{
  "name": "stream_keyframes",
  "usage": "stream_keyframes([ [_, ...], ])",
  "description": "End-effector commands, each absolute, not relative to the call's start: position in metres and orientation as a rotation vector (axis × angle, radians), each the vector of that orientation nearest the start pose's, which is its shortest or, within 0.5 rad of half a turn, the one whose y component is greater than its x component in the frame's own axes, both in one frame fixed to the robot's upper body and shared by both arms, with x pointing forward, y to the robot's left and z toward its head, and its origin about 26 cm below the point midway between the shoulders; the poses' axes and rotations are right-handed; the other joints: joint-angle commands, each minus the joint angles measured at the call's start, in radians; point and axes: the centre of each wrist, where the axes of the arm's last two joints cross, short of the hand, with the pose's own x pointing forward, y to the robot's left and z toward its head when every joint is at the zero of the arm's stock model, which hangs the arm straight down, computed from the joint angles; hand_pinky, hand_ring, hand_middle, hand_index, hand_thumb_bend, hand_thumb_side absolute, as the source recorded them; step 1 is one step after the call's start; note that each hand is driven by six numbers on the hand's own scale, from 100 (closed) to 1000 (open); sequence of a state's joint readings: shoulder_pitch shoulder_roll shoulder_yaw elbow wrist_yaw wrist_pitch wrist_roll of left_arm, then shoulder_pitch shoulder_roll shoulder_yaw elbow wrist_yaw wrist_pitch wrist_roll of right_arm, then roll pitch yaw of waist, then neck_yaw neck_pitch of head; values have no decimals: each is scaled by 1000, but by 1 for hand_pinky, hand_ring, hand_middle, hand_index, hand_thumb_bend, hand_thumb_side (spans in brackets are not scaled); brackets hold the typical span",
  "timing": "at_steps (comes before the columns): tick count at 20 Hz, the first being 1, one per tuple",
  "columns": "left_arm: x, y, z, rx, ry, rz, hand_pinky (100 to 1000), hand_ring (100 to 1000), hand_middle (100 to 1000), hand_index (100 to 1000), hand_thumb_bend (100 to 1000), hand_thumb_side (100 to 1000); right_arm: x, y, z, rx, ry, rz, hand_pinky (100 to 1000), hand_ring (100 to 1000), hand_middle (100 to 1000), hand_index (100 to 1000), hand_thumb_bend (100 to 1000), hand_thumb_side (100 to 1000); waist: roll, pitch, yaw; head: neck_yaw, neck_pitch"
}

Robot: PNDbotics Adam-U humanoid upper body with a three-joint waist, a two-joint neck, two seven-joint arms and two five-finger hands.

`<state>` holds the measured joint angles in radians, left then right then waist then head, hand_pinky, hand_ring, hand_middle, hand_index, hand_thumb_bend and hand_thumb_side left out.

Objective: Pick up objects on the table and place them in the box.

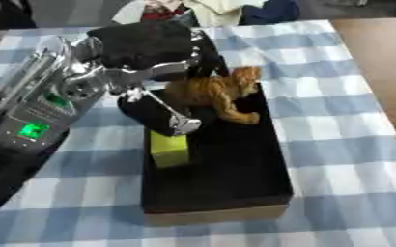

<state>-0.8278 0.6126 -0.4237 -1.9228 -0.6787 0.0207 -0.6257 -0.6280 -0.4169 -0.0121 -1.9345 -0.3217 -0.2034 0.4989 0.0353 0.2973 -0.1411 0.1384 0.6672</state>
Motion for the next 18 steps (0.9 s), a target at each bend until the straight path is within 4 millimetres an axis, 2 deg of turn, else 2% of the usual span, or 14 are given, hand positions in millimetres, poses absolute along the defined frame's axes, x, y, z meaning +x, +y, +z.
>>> stream_keyframes([
  [1, 325, 164, 298, -1148, 2279, 2394, 493, 508, 432, 559, 100, 296, 319, -248, 303, -453, 3185, -1298, 840, 801, 639, 766, 100, 713, -2, -15, -2, 4, -2],
  [9, 350, 156, 260, -1257, 2187, 2440, 514, 533, 467, 603, 100, 273, 318, -247, 303, -461, 3186, -1289, 841, 801, 639, 767, 100, 714, -5, -12, -8, 12, -9],
  [18, 356, 145, 237, -1332, 1882, 2547, 570, 600, 538, 686, 112, 149, 318, -247, 303, -465, 3190, -1286, 842, 802, 638, 767, 100, 714, -6, -9, -8, 14, -10],
])
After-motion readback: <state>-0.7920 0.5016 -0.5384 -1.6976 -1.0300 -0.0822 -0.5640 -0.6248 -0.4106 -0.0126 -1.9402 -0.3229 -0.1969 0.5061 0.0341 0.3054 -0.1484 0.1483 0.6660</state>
